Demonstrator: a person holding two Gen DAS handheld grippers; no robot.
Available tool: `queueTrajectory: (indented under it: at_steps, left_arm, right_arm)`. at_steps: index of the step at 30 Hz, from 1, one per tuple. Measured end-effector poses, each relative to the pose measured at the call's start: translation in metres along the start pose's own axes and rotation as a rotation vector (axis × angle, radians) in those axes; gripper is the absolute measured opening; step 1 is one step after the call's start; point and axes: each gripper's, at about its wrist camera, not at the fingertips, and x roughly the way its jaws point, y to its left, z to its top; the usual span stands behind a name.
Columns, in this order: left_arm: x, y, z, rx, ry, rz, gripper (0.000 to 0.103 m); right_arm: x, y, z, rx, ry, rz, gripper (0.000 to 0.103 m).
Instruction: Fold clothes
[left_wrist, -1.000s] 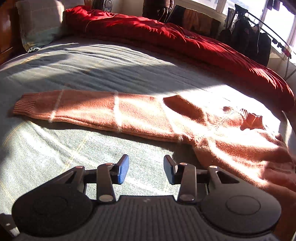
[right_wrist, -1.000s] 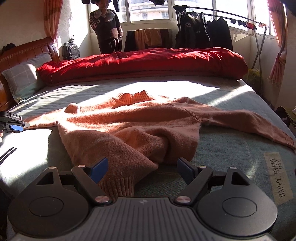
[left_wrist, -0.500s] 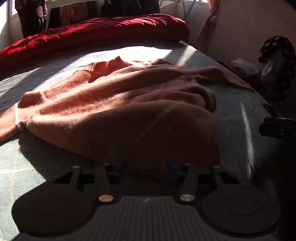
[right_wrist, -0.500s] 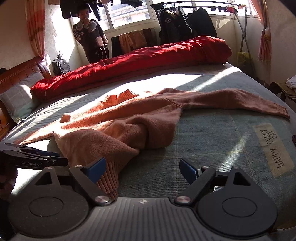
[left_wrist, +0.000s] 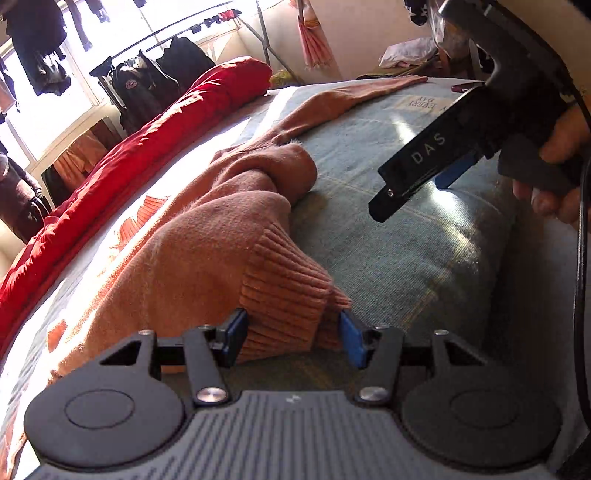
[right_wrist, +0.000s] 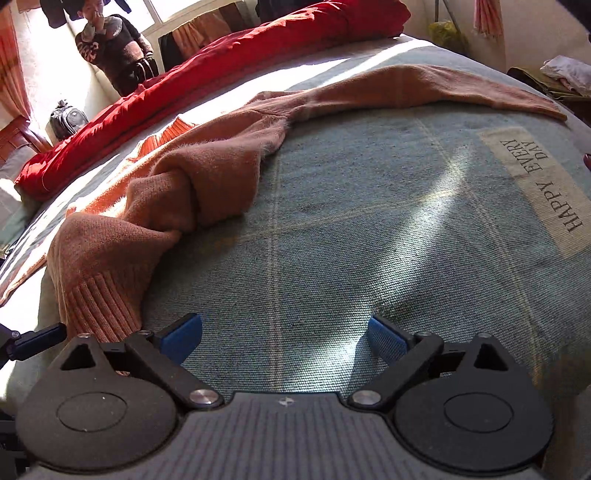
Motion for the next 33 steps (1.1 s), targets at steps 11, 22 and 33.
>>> queueTrajectory:
  at_steps: [11,22,33]
  left_arm:
    - [0.013,-0.033,-0.001,0.221,-0.006,0.1,0.058]
    - [0.004,0.006,-0.001,0.084,-0.055,0.17,0.059]
    - [0.0,0.081,0.015,-0.09,-0.175,0.239,0.06]
  right_arm:
    - [0.007,-0.006,-0.004,0.013,-0.006,0.023,0.103]
    - [0.005,0.03,-0.007,-0.227,0.004,-0.066,0.103]
    - [-0.014,0.101,-0.004,-0.493,-0.179,0.06,0.103]
